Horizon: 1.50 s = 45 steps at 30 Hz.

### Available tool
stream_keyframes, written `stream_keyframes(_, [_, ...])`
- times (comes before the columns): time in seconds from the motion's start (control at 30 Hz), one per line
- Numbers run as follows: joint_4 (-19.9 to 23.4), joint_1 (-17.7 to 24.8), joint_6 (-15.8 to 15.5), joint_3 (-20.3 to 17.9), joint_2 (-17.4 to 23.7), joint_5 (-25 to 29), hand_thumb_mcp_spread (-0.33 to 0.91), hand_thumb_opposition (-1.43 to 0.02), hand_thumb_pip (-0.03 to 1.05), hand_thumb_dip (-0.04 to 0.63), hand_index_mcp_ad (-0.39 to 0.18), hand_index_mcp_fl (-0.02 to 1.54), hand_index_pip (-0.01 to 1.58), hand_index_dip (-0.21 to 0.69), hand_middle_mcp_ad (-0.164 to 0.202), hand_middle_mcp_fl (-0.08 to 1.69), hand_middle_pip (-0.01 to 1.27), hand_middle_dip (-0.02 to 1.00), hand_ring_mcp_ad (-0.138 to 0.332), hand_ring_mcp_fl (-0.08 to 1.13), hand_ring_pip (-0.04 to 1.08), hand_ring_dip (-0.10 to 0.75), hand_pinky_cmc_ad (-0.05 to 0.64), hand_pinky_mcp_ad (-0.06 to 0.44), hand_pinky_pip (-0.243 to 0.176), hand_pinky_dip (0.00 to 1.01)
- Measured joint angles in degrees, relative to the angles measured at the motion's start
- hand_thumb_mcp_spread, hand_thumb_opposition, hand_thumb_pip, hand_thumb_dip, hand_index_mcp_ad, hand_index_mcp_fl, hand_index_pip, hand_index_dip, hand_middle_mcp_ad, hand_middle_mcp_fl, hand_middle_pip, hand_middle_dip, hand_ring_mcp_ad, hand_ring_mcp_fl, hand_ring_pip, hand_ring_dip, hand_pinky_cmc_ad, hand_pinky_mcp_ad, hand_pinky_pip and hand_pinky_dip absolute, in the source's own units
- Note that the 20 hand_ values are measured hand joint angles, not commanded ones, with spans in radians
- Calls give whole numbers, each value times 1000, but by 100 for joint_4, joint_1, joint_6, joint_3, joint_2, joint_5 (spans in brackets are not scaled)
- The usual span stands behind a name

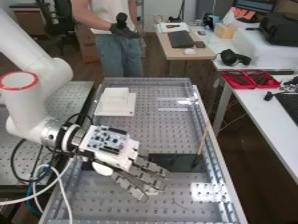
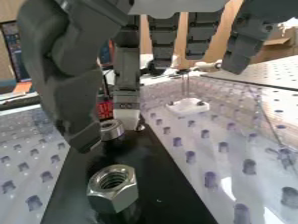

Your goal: Grab the bearing and place it in the white container

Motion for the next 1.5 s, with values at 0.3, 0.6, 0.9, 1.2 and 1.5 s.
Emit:
stream_keyframes(0.3, [-72, -5, 12, 31, -1, -15, 431, -845, 559, 251, -58, 321, 1393, 201, 82, 54, 131, 138, 129, -2, 87, 26, 408, 302, -91, 176])
stream_keyframes(0.6, [-108, -8, 2, 29, 21, -48, 408, -840, 614, 251, -72, 173, 1393, 201, 82, 52, 131, 138, 129, -2, 87, 26, 408, 302, -91, 176])
stream_keyframes(0.9, [-121, -4, 3, 24, 45, -50, 379, -820, 639, 251, -68, 72, 1393, 201, 82, 54, 127, 138, 129, -3, 73, 26, 405, 302, -91, 182])
stream_keyframes(1.2, [-139, 7, -85, -57, 126, -92, 363, -822, 639, 251, -72, 58, 1393, 201, 84, 54, 127, 138, 129, -3, 73, 26, 405, 304, -91, 195])
stream_keyframes(1.5, [-217, -4, -135, -77, 159, -104, 344, -822, 703, 269, -68, 38, 1403, 201, 84, 52, 126, 138, 129, -3, 73, 26, 405, 304, -91, 199])
